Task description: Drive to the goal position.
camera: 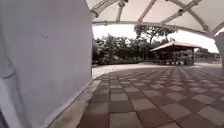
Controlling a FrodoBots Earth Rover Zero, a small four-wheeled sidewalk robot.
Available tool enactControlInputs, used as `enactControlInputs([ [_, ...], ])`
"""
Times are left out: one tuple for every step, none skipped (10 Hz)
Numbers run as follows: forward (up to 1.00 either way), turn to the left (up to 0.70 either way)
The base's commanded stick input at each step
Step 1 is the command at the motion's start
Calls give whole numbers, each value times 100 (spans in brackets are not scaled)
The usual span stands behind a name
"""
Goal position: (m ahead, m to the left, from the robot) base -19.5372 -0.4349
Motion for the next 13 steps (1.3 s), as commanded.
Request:
enactControlInputs([
  [0, -70],
  [0, -70],
  [0, -70],
  [0, -70],
  [0, -70],
  [0, -70],
  [0, -70],
  [0, -70],
  [0, -70],
  [0, -70],
  [0, -70],
  [0, -70],
  [0, -70],
])
